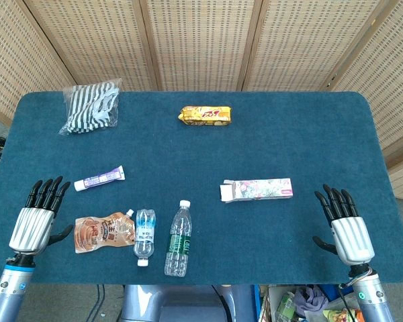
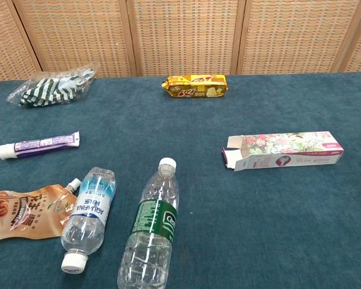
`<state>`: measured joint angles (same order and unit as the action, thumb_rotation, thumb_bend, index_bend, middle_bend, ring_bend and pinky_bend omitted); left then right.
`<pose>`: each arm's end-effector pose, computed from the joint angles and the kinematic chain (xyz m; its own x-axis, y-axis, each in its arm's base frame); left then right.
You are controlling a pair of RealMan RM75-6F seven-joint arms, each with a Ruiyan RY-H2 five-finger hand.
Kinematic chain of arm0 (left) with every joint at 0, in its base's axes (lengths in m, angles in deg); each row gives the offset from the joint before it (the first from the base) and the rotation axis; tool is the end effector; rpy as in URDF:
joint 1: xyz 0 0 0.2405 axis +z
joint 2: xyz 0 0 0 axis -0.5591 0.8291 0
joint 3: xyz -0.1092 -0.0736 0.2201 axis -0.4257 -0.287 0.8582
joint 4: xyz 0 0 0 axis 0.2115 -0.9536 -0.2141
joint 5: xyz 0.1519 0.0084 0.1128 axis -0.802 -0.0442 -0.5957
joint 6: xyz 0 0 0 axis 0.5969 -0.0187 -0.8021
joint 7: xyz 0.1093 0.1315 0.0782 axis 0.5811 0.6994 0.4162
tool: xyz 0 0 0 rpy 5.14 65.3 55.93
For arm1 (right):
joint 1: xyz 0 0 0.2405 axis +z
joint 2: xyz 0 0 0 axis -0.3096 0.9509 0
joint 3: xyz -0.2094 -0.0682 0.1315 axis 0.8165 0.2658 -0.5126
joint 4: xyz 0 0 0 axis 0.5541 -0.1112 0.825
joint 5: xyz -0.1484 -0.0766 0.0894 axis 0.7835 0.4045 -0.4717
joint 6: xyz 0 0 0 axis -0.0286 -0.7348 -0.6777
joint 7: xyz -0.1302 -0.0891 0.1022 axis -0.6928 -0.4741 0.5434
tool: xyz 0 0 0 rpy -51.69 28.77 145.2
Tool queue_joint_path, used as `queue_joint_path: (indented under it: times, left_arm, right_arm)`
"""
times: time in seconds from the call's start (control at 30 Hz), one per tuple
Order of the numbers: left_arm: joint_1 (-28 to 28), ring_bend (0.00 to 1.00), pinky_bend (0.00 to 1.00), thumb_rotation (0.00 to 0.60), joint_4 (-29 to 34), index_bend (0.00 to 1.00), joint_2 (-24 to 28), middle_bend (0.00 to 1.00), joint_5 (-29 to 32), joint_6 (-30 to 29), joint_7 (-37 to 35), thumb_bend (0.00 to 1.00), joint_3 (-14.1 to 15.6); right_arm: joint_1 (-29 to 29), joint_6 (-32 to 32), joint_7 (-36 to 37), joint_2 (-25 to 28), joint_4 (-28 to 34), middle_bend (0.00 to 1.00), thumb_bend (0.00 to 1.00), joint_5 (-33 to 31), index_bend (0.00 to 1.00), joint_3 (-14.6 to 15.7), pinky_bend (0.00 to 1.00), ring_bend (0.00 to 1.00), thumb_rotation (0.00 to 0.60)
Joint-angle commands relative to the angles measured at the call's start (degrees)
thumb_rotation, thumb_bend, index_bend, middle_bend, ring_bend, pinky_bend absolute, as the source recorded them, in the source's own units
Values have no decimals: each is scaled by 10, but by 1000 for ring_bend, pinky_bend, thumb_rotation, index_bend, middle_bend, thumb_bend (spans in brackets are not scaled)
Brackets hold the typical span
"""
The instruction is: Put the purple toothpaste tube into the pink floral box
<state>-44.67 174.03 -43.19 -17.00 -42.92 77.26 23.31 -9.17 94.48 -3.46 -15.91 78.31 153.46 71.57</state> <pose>-0.2553 0.2435 0.1148 0.5106 -0.0233 0.8595 0.8471 -0.1580 -0.5074 -0.2650 -0.2392 0.1208 0.3867 0.0482 0.9209 -0.9011 -0.1926 0.3885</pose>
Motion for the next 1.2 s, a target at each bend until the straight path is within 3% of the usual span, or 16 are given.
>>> queue_joint_path:
  times: [0.03,0.73,0.93,1.1,1.2]
  left_arm:
    - [0,0,0,600,0,0,0,0,0,0,0,215,0]
    - [0,0,0,600,-1,0,-5,0,18,9,5,215,-10]
    - [-2,0,87,600,-4,2,-26,0,63,3,20,228,-45]
    - [-42,6,122,600,-18,68,-25,1,115,65,25,229,-81]
    - [-61,58,179,600,-30,106,-23,32,145,97,33,231,-97]
  right_arm:
    - [0,0,0,0,0,0,112,0,40,0,0,0,600]
    - [-2,3,4,2,1,0,111,-3,40,-4,0,0,600]
    - [-2,1,9,3,0,0,111,-6,39,-4,0,0,600]
    - [-2,2,9,2,-1,0,111,-5,40,-5,0,0,600]
    - [-2,2,9,2,0,0,111,-6,40,-5,0,0,600]
